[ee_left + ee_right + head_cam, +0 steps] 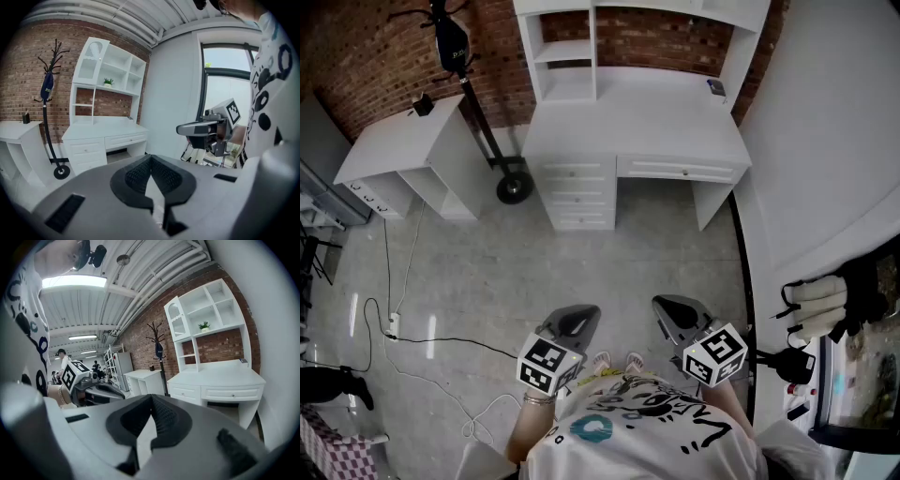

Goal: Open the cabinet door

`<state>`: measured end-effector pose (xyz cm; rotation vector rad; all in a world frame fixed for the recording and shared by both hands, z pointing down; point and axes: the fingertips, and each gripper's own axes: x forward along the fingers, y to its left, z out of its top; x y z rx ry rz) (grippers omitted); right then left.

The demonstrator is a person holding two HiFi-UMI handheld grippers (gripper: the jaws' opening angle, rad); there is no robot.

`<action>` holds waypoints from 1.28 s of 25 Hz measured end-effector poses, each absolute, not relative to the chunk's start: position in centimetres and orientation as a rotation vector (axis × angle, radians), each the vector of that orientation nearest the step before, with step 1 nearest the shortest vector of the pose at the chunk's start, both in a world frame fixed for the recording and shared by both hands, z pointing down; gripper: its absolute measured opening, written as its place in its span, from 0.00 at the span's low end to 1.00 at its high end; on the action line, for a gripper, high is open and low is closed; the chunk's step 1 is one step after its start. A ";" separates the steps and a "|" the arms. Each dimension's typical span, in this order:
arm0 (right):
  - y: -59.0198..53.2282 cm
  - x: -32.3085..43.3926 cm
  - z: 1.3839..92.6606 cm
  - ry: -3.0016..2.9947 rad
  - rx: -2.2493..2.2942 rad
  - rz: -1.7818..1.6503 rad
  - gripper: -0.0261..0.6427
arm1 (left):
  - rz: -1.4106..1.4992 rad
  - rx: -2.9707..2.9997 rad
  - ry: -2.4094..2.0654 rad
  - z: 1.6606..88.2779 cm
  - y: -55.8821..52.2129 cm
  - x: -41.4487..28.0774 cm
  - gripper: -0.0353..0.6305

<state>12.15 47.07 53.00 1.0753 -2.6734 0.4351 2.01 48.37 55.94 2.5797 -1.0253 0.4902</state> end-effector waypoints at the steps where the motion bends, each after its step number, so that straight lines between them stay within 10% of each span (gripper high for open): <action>1: 47.0 12.1 52.9 -2.675 1.074 0.433 0.08 | 0.492 2.578 -1.027 55.9 48.3 2.0 0.08; 32: 47.6 5.4 53.8 -2.724 1.073 0.498 0.08 | 0.527 2.563 -0.991 58.1 48.9 -3.9 0.08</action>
